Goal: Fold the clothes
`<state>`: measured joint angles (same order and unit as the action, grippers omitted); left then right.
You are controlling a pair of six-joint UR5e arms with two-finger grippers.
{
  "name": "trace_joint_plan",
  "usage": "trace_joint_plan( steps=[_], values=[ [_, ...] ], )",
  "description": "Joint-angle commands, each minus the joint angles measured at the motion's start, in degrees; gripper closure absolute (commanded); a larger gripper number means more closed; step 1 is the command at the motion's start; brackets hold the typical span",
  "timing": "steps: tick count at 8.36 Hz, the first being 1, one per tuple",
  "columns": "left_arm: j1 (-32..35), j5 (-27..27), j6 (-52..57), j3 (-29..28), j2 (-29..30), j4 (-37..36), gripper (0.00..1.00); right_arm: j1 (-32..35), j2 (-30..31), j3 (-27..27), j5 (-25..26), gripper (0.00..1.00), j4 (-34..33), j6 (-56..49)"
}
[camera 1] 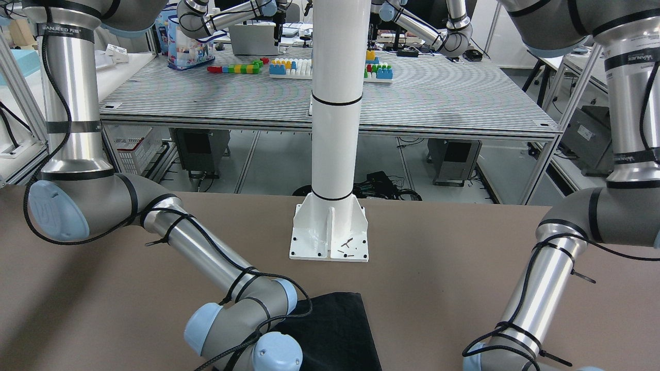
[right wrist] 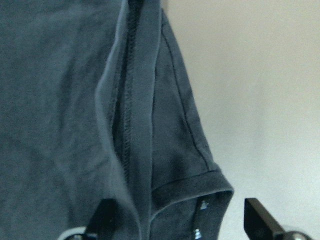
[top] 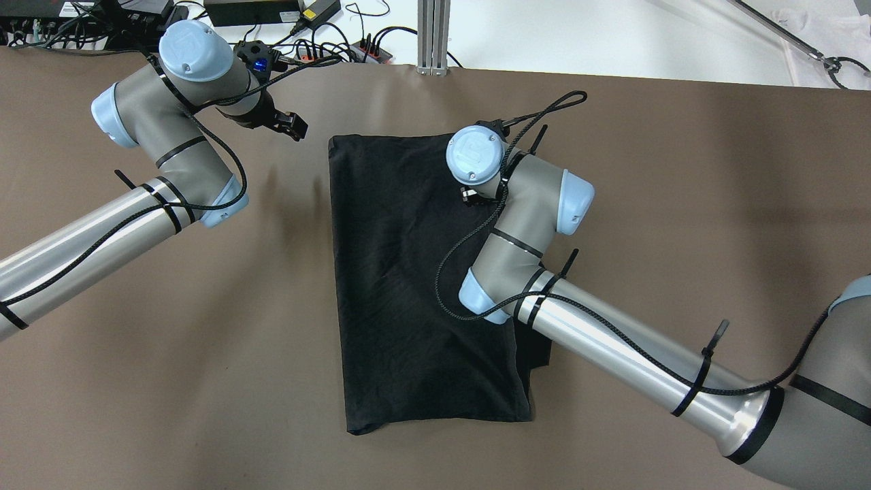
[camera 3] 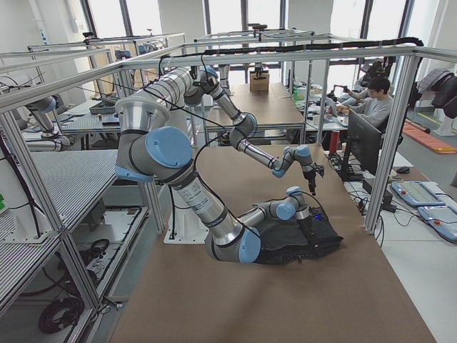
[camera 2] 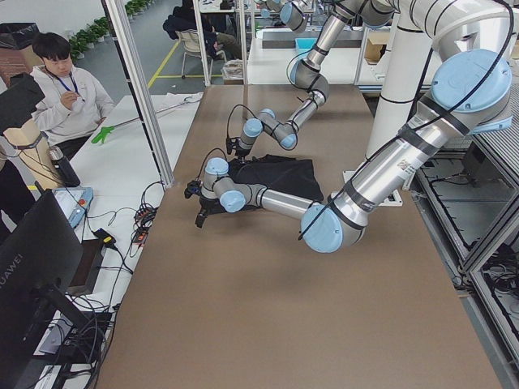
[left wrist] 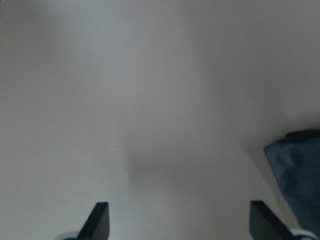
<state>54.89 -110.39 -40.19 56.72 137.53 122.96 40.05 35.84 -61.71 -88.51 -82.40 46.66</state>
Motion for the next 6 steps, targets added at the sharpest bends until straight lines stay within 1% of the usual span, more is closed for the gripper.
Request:
trace_joint_plan(
  steps=[1, 2, 3, 4, 5, 6],
  values=[
    [-0.1, 0.0, 0.0, 0.0, 0.0, 0.0, 0.0, 6.1, 2.9, -0.4, -2.8, 0.08, 0.7, -7.3],
    [-0.1, -0.1, -0.1, 0.0, 0.1, 0.0, 0.0, 6.5, 5.3, -2.3, -2.9, 0.08, 2.8, -7.8],
    [-0.1, -0.1, -0.1, 0.1, 0.3, 0.0, 0.0, 6.5, 6.8, -6.2, -4.8, 0.07, 3.6, -7.5],
    [0.4, -0.6, -0.2, 2.1, 0.2, -0.2, 0.0, 6.5, 7.5, -10.3, -8.4, 0.07, 3.7, -5.5],
    [0.7, -0.7, -1.9, 5.1, -1.3, -0.4, 0.0, 6.4, 9.1, -14.5, -9.6, 0.07, 3.8, 1.6],
    [0.5, -0.7, -7.1, 9.2, -3.8, -0.4, 0.0, 6.3, 11.9, -19.6, -9.7, 0.07, 3.9, 8.0]
  ],
)
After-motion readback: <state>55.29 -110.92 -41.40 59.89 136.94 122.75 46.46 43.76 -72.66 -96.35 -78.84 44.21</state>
